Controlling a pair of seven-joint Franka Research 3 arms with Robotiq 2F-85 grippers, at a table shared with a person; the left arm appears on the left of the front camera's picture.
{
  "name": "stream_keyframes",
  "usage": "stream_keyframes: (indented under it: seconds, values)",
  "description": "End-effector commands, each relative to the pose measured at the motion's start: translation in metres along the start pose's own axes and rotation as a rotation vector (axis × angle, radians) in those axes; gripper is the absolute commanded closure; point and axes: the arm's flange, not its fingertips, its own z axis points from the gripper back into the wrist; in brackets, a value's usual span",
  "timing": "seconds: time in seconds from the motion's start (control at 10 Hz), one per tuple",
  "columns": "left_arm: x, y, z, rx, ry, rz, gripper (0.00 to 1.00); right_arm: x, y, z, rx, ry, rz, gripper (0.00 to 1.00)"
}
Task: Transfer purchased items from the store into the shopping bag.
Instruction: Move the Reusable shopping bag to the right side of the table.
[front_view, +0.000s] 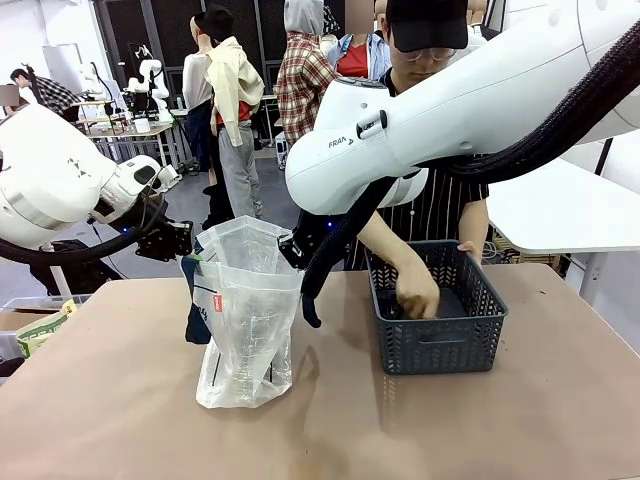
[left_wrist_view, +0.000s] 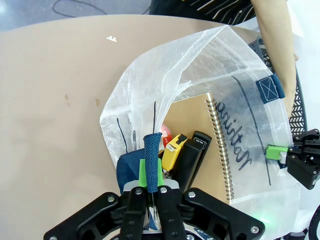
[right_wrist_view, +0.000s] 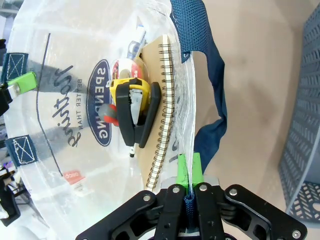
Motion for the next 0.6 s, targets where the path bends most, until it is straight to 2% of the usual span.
stream_keyframes:
  seconds: [0.0,0.5]
  values:
    - [0.0012,0.0007,0.001,0.0,-0.003,0.001,1.0,0.0008,0.0001,0.0008,0.001,-0.003,0.0,1.0]
    - [0.0012,0.0007,0.001,0.0,-0.003,0.001,1.0,0.0008,0.0001,0.0008,0.001,-0.003,0.0,1.0]
